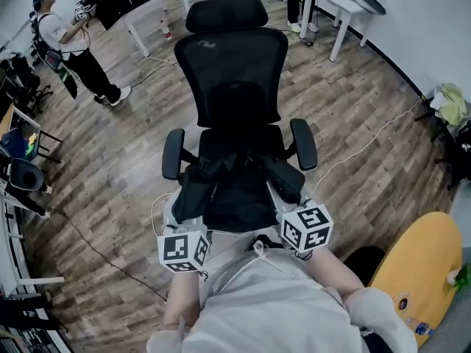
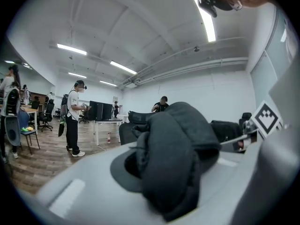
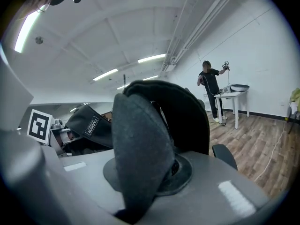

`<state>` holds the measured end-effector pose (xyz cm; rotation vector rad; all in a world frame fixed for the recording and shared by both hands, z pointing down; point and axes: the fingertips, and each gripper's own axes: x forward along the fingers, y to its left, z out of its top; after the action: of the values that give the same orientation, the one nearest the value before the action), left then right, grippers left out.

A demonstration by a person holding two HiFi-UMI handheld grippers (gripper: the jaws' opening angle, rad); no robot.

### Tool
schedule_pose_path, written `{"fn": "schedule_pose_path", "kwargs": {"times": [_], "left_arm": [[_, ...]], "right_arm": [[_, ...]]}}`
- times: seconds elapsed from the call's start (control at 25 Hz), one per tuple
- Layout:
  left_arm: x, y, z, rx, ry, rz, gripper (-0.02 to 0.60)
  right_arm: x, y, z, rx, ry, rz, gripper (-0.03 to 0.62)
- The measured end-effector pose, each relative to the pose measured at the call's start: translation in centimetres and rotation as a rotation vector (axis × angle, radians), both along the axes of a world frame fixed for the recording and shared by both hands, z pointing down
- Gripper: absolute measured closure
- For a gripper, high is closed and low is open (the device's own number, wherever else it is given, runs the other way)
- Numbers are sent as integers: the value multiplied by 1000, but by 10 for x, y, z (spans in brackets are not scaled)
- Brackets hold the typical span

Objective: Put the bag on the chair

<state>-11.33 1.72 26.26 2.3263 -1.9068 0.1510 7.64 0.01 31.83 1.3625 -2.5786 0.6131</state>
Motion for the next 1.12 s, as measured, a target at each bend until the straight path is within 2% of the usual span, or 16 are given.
{"fn": "schedule_pose_path", "kwargs": {"times": [0.16, 0.4, 0.8, 1.12], "left_arm": [[10, -62, 9, -10, 6, -24, 538], [8, -136, 45, -92, 43, -27, 538], [-8, -254, 140, -243, 65, 75, 538], [-25, -335, 226, -359, 44, 121, 538]], "right_arm": [[10, -64, 7, -7, 5, -29, 566], [10, -135, 37, -78, 35, -32, 566], [-6, -233, 122, -202, 83, 38, 566], [-23, -297, 204, -275, 135, 85, 566]]}}
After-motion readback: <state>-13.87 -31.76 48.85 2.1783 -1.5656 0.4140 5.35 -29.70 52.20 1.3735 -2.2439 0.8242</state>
